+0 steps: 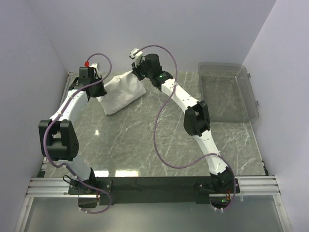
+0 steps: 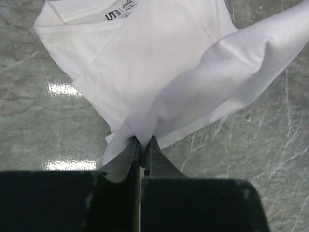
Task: Fold and stack the t-shirts
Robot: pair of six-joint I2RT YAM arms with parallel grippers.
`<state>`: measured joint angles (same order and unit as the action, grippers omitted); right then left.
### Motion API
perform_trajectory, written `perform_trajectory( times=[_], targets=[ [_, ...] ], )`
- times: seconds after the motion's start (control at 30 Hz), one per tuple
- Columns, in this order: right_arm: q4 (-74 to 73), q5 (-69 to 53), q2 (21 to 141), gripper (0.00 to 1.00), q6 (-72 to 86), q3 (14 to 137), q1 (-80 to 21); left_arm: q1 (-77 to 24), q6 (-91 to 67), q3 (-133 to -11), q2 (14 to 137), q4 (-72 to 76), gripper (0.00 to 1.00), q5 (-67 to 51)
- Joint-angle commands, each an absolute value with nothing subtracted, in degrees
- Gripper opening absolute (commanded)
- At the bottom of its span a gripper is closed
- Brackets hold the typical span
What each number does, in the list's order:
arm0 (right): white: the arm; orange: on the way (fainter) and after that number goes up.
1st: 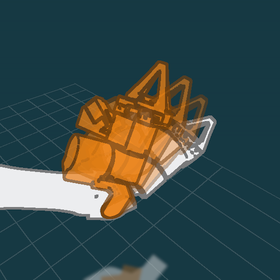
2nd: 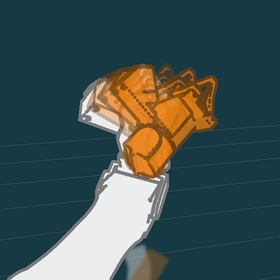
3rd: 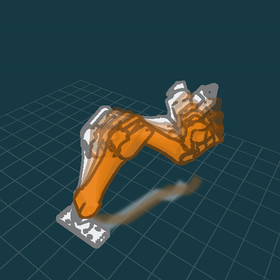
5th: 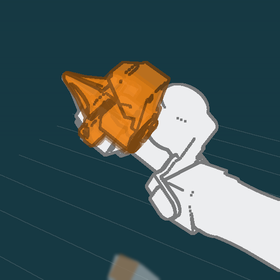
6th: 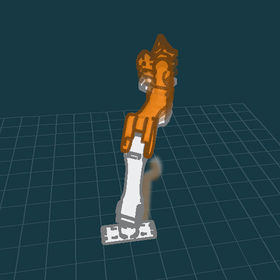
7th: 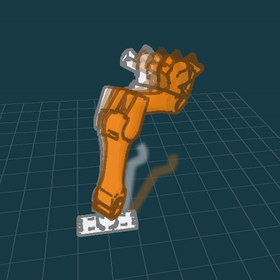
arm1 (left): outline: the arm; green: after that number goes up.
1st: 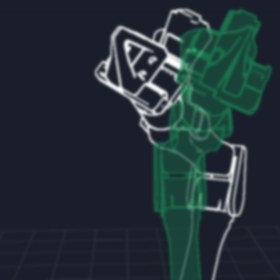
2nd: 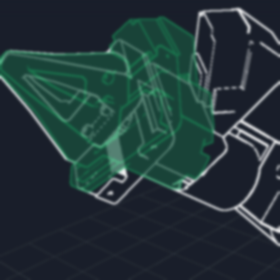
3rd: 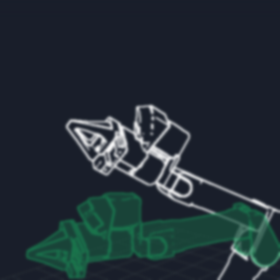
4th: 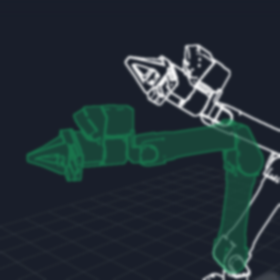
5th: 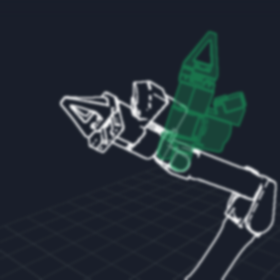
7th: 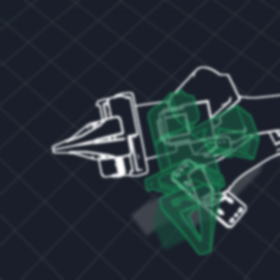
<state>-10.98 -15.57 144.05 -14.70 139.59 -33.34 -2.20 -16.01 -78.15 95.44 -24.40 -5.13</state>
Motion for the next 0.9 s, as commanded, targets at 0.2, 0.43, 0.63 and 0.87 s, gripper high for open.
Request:
perform_trajectory(
  times=[0.2, 0.43, 0.63, 0.87],
  targets=[
    [-20.7, -37.8, 136.8, 0.00, -23.8, 137.9, -30.1, -2.8, -13.2, -74.7, 89.1, -21.1, 0.01, -17.3],
    [-30.8, -45.2, 119.1, 0.00, -42.5, 111.2, -25.8, -9.5, -16.8, -61.2, 81.1, -22.4, 0.01, -24.4],
    [-44.4, -46.0, 109.5, 0.00, -61.8, 94.2, -22.6, -19.8, -23.5, -52.1, 75.2, -21.8, 0.01, -23.7],
    [-53.7, -42.0, 97.6, 0.00, -79.1, 72.5, -20.8, -31.6, -33.5, -44.1, 70.8, -19.6, 0.01, -20.7]
  ],
)
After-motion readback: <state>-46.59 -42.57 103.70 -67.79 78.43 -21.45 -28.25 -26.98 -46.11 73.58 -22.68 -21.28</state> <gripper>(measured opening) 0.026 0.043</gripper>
